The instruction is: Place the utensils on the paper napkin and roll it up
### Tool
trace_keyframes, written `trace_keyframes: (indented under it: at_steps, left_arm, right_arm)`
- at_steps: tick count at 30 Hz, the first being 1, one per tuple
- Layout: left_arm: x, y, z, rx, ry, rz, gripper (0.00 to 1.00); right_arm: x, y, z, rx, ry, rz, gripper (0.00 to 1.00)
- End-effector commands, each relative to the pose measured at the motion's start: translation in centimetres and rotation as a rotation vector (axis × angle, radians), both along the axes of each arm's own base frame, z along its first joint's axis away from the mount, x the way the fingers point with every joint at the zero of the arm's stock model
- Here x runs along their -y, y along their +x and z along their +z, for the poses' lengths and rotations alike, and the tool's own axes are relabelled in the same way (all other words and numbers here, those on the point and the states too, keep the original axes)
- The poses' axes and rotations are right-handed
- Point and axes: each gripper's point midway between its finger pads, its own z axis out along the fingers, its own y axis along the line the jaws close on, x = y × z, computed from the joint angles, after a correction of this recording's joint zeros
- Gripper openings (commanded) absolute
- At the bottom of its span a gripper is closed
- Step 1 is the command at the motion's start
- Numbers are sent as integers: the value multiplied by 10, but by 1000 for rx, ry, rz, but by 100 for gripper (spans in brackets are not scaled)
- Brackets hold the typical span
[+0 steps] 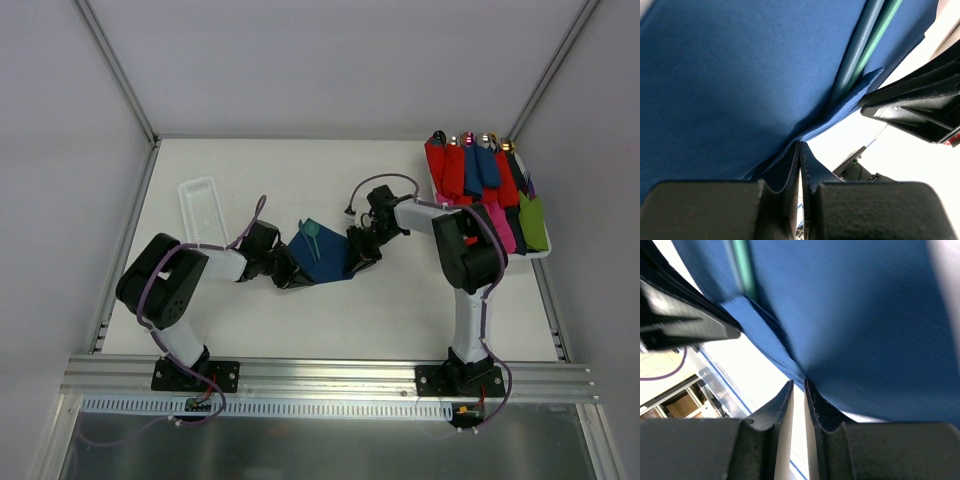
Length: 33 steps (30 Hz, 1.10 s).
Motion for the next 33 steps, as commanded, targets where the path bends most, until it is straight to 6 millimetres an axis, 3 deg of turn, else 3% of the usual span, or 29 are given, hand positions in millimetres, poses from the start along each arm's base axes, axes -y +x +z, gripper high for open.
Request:
trace_keyframes:
  at_steps: [1, 7, 11, 17, 19, 21, 29, 33]
  left_arm:
    - [-32, -25, -33, -116, 143, 46, 0]
    - [-33, -23, -31, -108, 147, 41, 0]
    - [-32, -22, -29, -97, 149, 20, 0]
    - [-29, -23, -22, -77, 137, -44, 0]
    - [-28, -24, -21, -76, 135, -62, 0]
    - [-28, -25, -21, -71, 137, -82, 0]
    - [-28, -26, -19, -70, 143, -117, 0]
    - [-29, -26, -20, -74, 151, -117, 0]
  right_arm:
    - [52, -2, -13, 46, -161, 19, 18]
    - [73, -15, -11, 44, -178, 52, 18]
    - [61, -2, 19, 111, -90, 46, 18]
    - [18, 32, 102, 286, 155, 9, 20]
    - [8, 35, 111, 287, 182, 0, 22]
    - [-4, 38, 115, 287, 201, 13, 22]
    - [-32, 38, 74, 159, 195, 4, 22]
    - [-45, 30, 70, 150, 208, 27, 22]
